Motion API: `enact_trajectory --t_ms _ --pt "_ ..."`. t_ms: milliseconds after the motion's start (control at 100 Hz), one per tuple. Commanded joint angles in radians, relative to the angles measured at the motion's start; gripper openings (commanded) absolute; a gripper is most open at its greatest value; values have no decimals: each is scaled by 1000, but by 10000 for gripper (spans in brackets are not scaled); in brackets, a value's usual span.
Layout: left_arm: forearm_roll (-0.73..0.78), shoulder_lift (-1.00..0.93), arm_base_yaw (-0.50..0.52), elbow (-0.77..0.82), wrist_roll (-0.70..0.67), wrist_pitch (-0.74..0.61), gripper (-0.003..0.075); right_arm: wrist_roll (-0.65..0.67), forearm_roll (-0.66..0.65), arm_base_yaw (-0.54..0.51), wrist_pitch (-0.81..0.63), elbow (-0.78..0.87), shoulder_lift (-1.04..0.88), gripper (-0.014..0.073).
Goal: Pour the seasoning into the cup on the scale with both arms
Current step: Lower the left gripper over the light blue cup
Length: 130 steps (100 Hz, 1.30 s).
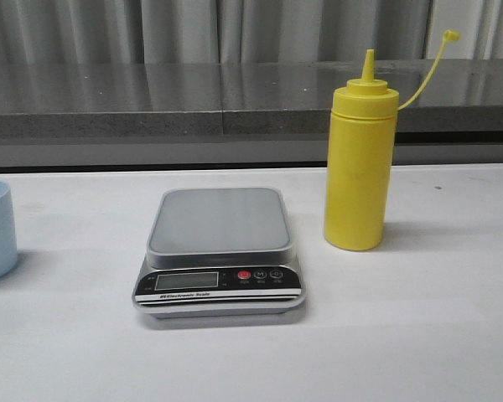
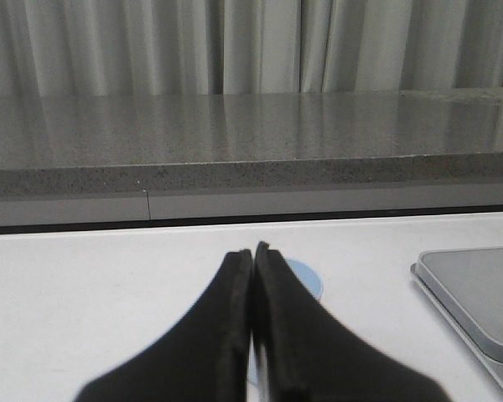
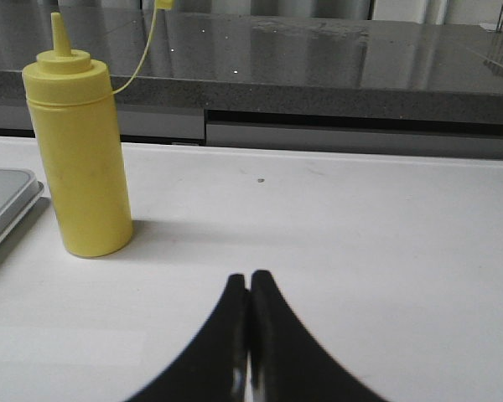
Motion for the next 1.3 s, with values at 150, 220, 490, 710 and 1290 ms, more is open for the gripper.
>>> enact_trajectory --t_ms 150,220,490,710,1290 --pt "-22 153 3 -204 -7 51 -20 -2 -13 -5 -83 -22 -20 -67" --pt "-22 226 3 -268 -7 72 -20 -2 -13 -5 -83 -22 -20 -67" --pt "-22 568 3 -541 -7 308 -20 -2 -13 -5 -83 -22 -20 -67" --pt "-42 833 3 -723 -7 453 -20 -2 -13 -5 -83 -22 -20 -67" --pt "-42 1204 3 -866 -7 428 66 -2 -13 -5 -83 -22 -20 -67"
